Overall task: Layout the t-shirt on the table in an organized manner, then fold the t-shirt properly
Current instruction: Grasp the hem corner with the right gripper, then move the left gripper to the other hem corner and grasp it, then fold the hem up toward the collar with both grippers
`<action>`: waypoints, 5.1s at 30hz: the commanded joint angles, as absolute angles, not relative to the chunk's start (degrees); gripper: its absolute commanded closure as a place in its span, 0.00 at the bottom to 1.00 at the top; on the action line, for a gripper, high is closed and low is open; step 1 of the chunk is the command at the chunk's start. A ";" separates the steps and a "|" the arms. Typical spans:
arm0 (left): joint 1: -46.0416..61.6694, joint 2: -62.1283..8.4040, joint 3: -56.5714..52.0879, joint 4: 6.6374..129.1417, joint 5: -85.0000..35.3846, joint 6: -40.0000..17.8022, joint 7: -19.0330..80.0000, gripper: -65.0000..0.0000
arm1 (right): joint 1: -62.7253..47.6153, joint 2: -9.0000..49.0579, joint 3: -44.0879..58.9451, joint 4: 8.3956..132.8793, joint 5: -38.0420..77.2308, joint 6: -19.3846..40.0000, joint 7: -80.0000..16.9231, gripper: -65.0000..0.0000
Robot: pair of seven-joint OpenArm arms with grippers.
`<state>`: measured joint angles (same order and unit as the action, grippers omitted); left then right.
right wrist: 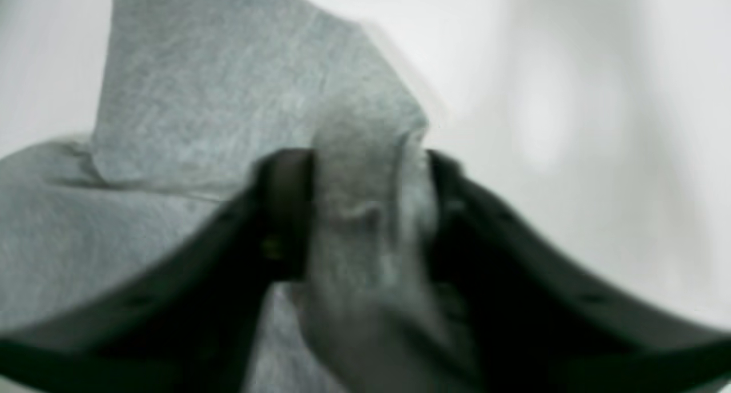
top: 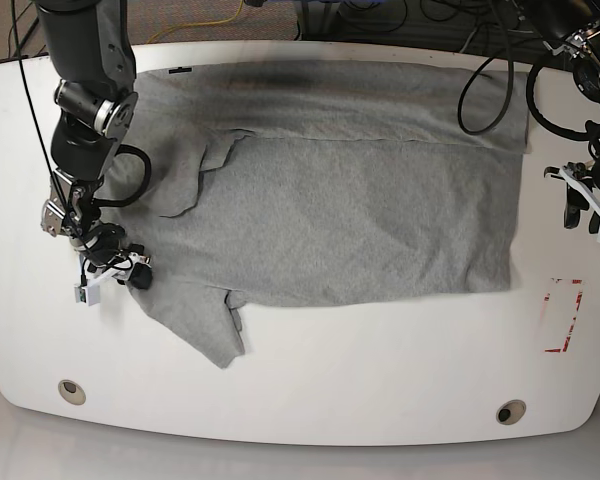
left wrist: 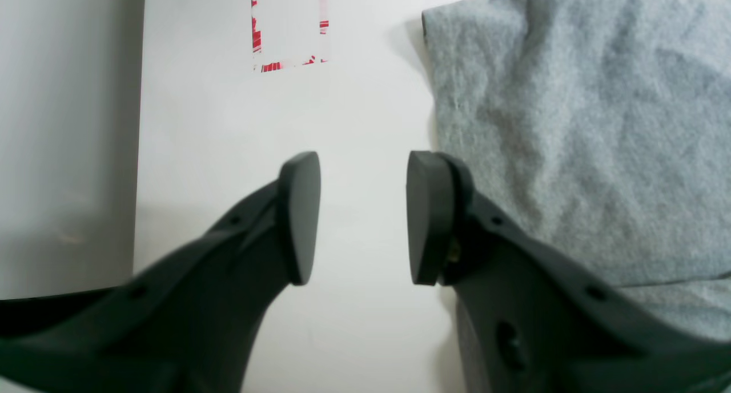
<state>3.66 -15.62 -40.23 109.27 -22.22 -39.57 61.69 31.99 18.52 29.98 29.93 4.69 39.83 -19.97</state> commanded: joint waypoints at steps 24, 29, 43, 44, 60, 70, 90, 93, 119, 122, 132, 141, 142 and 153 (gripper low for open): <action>-24.57 -16.66 -37.05 64.13 -11.47 -29.93 53.14 0.41 | 33.71 18.95 30.02 30.73 0.04 40.00 -19.38 0.94; -27.12 -16.48 -35.21 57.36 -11.56 -29.76 50.86 0.41 | 33.71 18.95 30.02 30.73 0.04 40.00 -19.38 0.94; -30.55 -15.08 -30.99 45.85 -11.74 -29.76 41.63 0.41 | 33.63 19.03 30.11 30.73 0.13 40.00 -19.38 0.94; -30.90 -15.08 -30.99 44.79 -11.74 -29.76 41.10 0.41 | 33.63 19.12 30.11 30.73 0.13 40.00 -19.38 0.94; -33.54 -12.88 -27.38 37.05 -11.82 -29.67 37.67 0.42 | 33.63 19.12 30.20 30.73 0.13 40.00 -19.38 0.94; -33.27 -12.88 -27.38 37.05 -11.65 -29.67 37.49 0.97 | 33.63 19.30 30.20 30.73 0.13 40.00 -19.38 0.95; -28.35 -12.88 -27.38 52.00 -11.82 -35.30 37.93 1.00 | 32.48 19.12 30.11 44.44 0.13 40.00 -26.77 1.00; -28.00 -12.97 -27.38 53.85 -11.82 -36.62 40.04 1.00 | 32.40 19.03 30.11 47.08 0.13 40.00 -29.05 1.00; -16.75 -13.05 -27.74 79.69 -11.91 -40.00 51.03 1.00 | 16.40 15.34 30.64 87.52 1.45 40.00 -53.67 1.00; -14.64 -13.05 -27.74 82.59 -11.91 -40.00 51.03 1.00 | 13.93 15.25 30.64 91.91 1.98 40.00 -55.87 1.00; -8.22 -13.05 -27.74 87.25 -11.91 -40.00 51.03 1.00 | 6.46 13.32 30.73 100.53 2.07 40.00 -59.03 1.00; -2.68 -14.11 -27.74 90.33 -11.91 -40.00 51.03 1.00 | 1.36 10.95 33.19 102.73 2.07 40.00 -59.03 1.00; -2.33 -14.11 -27.74 90.59 -11.91 -40.00 51.03 1.00 | 1.19 10.77 33.45 102.55 2.07 40.00 -59.03 1.00; 1.80 -14.29 -27.65 91.38 -11.74 -40.00 51.03 1.00 | -0.48 10.07 34.07 100.97 2.07 40.00 -59.03 0.62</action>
<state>2.24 -13.13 -27.35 90.17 -11.86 -40.42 51.66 -1.04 9.10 33.69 100.55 2.74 40.51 -59.68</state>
